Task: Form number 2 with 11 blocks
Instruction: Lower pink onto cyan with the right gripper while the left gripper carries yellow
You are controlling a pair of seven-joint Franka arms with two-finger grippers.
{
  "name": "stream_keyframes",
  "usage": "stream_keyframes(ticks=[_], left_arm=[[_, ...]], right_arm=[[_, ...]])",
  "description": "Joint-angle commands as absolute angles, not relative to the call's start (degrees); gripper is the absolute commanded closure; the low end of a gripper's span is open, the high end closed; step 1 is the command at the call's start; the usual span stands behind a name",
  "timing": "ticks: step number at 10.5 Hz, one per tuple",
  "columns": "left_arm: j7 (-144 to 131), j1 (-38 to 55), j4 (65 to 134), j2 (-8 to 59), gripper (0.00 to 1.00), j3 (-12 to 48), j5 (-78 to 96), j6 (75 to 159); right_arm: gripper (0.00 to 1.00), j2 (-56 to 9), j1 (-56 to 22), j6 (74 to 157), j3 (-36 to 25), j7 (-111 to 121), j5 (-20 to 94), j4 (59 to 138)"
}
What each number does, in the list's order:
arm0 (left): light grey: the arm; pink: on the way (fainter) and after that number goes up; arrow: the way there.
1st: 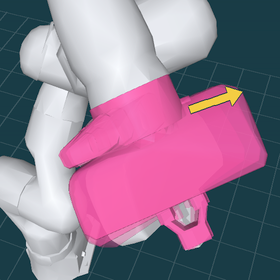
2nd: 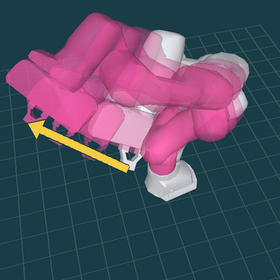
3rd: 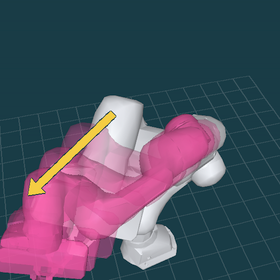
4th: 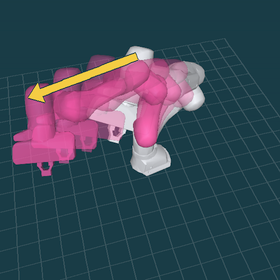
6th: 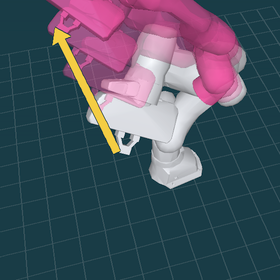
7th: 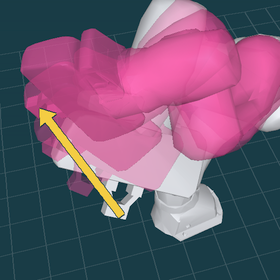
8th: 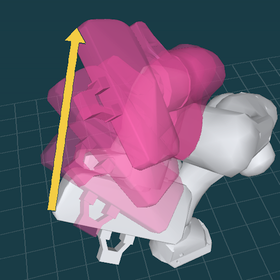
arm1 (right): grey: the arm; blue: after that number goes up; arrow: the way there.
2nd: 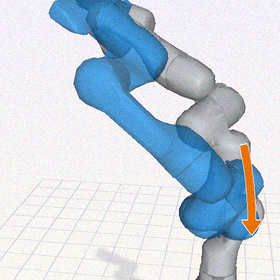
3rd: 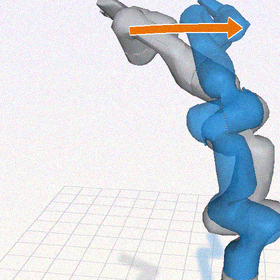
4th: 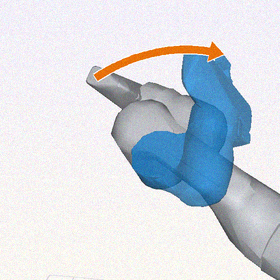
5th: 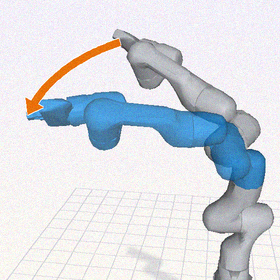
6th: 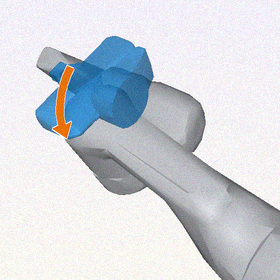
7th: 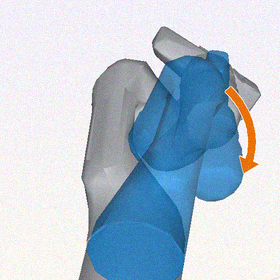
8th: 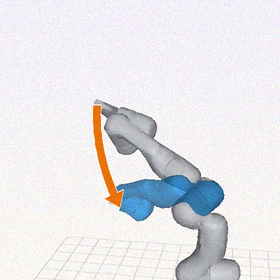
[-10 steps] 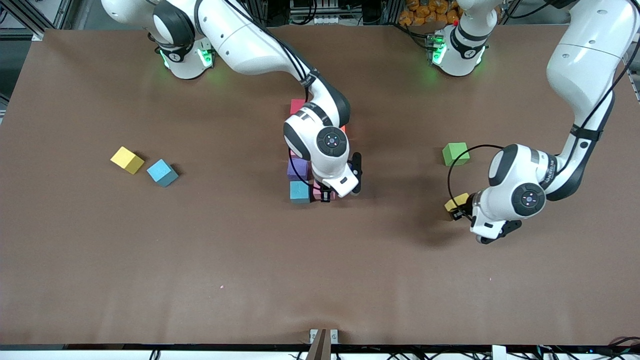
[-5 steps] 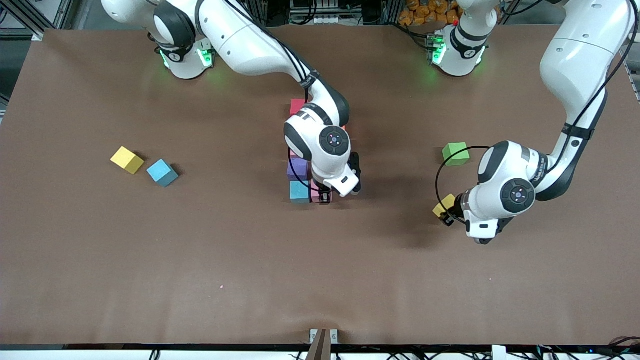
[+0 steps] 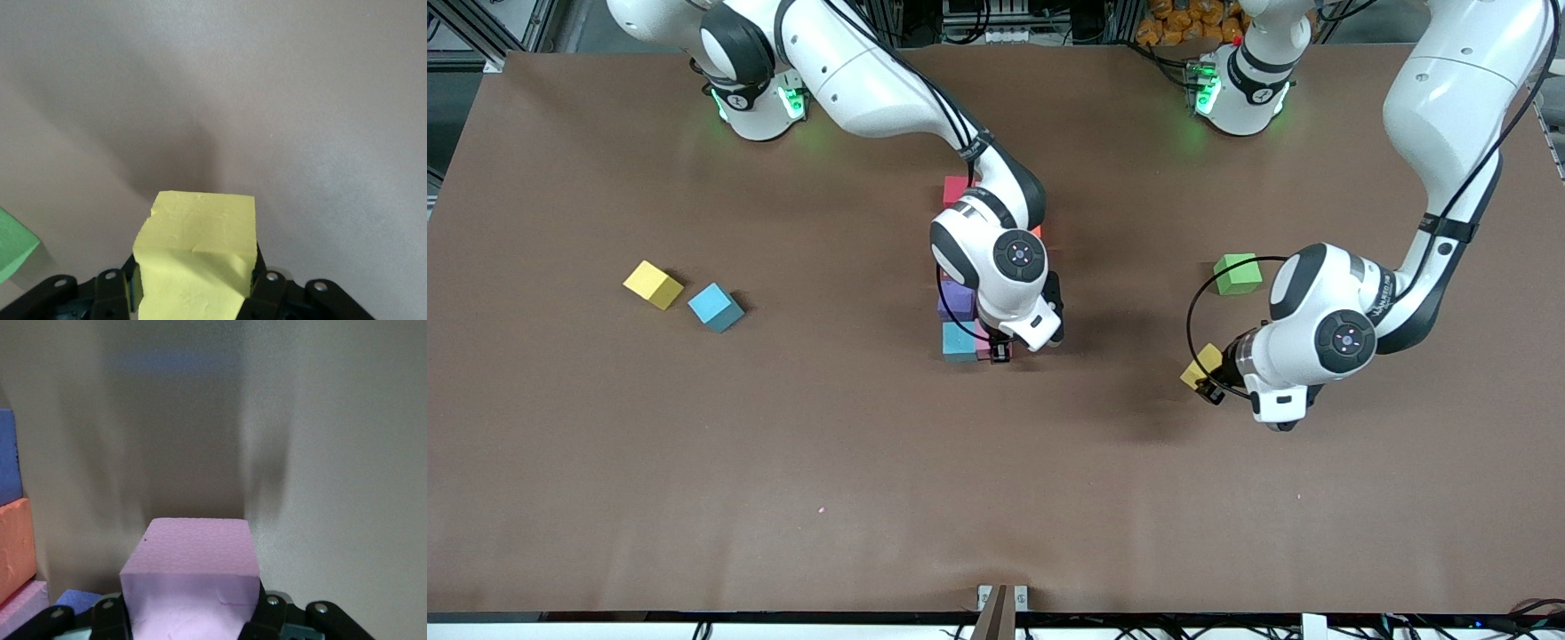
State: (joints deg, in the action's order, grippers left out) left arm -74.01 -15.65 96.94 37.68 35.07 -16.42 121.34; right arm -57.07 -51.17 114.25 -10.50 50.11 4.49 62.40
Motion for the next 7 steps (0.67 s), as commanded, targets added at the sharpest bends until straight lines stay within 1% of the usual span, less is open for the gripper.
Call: stream_keyframes(ticks=[1,2,7], left_arm=[[-75.3,-15.5,96.4,37.4,0.66,35.0,-15.3,121.6],[-78.9,-15.3,96.4,37.1,0.7,35.0,-15.3,121.6],[-94.2,-11.0,94.3,37.3,0.73,35.1,-15.4,121.6]], right_arm=[[0.72,-56.7,-51.0,114.0,-10.3,51.2,3.8,63.0],[0.72,-56.6,-50.9,114.2,-10.4,51.2,3.8,63.3],[0.72,-56.6,-50.8,114.3,-10.4,51.3,3.3,64.2]])
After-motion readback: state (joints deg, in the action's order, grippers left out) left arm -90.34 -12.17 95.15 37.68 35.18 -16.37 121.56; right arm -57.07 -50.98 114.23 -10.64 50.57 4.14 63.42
